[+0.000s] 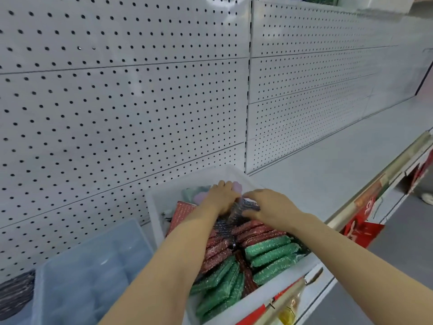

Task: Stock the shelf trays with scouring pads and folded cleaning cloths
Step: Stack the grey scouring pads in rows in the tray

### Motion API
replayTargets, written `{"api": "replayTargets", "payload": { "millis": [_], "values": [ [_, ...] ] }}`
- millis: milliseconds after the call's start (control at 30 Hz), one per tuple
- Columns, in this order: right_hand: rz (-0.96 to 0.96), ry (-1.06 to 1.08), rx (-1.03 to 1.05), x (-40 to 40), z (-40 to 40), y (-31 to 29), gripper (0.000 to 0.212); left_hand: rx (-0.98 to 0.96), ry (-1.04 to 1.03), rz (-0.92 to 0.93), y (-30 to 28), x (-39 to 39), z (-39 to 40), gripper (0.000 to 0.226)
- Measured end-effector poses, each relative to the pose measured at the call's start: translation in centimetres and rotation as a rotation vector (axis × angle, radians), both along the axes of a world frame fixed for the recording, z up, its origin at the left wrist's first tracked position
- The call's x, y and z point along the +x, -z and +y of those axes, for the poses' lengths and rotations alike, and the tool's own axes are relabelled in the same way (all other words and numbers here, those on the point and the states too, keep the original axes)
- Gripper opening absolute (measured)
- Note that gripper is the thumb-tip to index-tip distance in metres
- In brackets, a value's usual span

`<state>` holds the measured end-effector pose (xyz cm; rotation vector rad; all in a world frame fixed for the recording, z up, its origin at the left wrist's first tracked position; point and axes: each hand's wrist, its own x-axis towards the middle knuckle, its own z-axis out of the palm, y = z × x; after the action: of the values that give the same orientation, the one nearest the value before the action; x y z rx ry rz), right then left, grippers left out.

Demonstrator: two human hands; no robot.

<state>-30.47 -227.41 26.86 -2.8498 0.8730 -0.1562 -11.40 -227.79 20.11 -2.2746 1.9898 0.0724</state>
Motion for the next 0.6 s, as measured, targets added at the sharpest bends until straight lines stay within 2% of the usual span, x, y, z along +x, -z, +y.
{"api": "replayTargets", "payload": {
  "millis": [67, 200, 400, 600],
  "values": [
    [0.086, -0.034, 0.027, 1.0, 0.0, 0.2, 0.044, -0.028, 0.033, -0.002, -0.6, 0.2, 0.3, 0.041],
    [0.1, -0.022, 0.022, 2.3, -0.5, 1.0, 0.028, -0.194, -0.074, 0.271, -2.6, 1.0, 1.2, 0.027],
    [-0.159, 0.027, -0.042, 3.1, 0.0, -1.9, 0.048, -0.505, -0.23, 0.559, -7.4, 3.7, 6.5, 0.029],
    [-0.523, -0.114, 0.441, 4.9, 3.0, -4.8, 0.046, -0.564, -0.319, 0.667, -11.8, 7.5, 16.9, 0.03]
  ]
}}
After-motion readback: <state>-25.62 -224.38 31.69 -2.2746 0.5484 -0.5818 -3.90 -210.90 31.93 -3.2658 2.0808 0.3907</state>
